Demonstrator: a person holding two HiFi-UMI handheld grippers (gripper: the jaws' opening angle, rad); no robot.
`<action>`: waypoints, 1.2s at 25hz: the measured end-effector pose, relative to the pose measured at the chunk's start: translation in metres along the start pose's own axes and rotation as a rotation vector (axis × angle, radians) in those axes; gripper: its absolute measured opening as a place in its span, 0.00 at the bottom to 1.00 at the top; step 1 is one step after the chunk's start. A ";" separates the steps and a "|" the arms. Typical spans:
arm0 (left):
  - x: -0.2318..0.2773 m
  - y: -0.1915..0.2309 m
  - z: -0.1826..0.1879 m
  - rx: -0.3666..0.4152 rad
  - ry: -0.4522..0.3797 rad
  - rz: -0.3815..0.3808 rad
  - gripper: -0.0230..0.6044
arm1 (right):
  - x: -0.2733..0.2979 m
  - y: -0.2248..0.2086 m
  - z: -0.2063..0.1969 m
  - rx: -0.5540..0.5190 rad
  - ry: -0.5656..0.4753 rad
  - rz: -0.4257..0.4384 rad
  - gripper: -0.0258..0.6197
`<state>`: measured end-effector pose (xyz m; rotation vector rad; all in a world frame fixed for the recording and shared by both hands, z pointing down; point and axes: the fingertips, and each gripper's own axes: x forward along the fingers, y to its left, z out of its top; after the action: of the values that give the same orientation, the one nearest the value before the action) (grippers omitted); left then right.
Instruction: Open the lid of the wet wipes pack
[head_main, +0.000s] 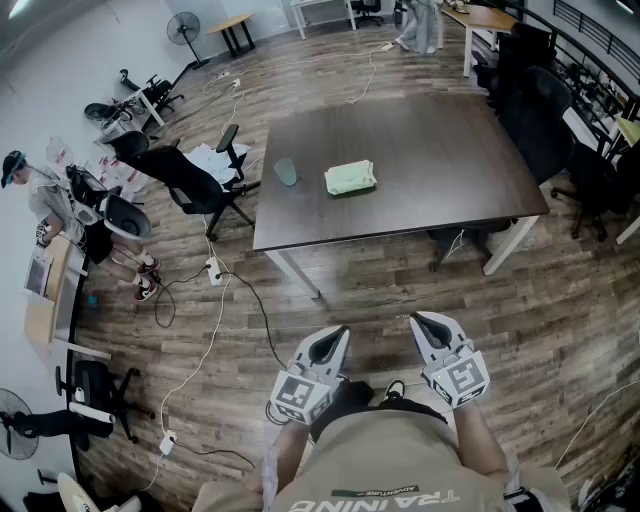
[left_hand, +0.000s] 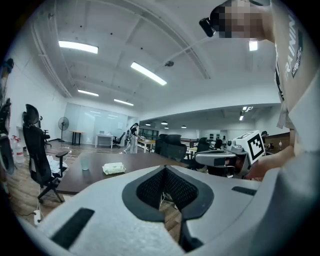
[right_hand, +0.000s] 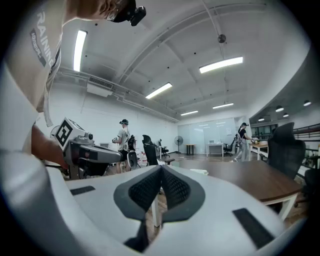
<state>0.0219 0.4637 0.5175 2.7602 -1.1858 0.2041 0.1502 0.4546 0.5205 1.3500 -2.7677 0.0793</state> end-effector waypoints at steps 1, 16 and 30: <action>-0.002 -0.001 0.000 -0.005 0.003 0.005 0.05 | -0.002 0.002 0.000 0.006 0.001 0.003 0.06; -0.017 0.018 -0.024 -0.061 0.061 0.036 0.05 | 0.015 0.002 -0.022 0.047 0.069 0.000 0.06; 0.044 0.102 0.009 -0.166 -0.010 0.019 0.05 | 0.097 -0.022 -0.010 0.130 0.122 0.075 0.06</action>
<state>-0.0216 0.3612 0.5227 2.6109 -1.1743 0.0887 0.1081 0.3654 0.5389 1.2222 -2.7514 0.3392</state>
